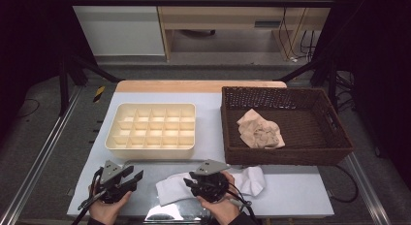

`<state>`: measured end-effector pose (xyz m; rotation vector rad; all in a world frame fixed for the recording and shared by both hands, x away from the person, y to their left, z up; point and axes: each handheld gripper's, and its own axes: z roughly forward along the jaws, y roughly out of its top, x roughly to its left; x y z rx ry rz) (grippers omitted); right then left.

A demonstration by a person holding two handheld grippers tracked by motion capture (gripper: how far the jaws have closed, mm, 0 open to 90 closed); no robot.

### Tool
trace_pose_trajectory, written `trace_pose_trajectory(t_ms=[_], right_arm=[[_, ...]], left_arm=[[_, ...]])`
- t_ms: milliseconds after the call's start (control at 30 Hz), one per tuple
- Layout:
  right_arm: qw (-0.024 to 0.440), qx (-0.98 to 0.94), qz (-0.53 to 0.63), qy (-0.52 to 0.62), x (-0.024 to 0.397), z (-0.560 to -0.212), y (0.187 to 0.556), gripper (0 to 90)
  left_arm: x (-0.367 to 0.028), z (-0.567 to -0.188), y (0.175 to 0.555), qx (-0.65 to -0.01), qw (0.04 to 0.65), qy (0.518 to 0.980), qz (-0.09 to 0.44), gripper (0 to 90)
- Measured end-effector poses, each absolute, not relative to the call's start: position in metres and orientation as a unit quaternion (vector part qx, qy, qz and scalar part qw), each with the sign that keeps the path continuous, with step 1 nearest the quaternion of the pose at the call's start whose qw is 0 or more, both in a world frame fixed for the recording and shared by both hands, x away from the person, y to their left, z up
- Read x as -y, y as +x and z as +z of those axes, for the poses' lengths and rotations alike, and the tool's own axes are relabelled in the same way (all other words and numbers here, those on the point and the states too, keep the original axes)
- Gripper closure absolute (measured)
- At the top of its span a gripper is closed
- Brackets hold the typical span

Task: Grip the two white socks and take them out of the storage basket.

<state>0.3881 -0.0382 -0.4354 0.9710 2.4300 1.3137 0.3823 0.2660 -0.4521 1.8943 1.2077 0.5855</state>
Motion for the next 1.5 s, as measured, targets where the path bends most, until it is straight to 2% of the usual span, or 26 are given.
trace_pose_trajectory(t_ms=[433,833,967,1133,1367,1500], right_arm=[[0.061,-0.866,0.411,0.279,-0.017,-0.46,0.375,73.9],[0.054,-0.875,0.404,0.261,-0.028,-0.474,0.368,68.6],[0.069,-0.879,0.401,0.247,-0.031,-0.477,0.364,72.4],[0.071,-0.88,0.395,0.254,-0.029,-0.477,0.365,86.1],[0.045,-0.862,0.425,0.272,-0.017,-0.465,0.369,88.2],[0.052,-0.833,0.468,0.292,0.0,-0.445,0.375,88.1]], left_arm=[[-0.276,-0.449,0.382,-0.479,0.415,0.734,0.246,52.1],[-0.28,-0.452,0.383,-0.494,0.411,0.729,0.235,51.6],[-0.279,-0.452,0.383,-0.496,0.408,0.73,0.233,49.7],[-0.278,-0.452,0.383,-0.496,0.411,0.73,0.227,48.6],[-0.278,-0.452,0.382,-0.494,0.415,0.731,0.222,48.5],[-0.277,-0.451,0.381,-0.492,0.418,0.732,0.219,48.5]])
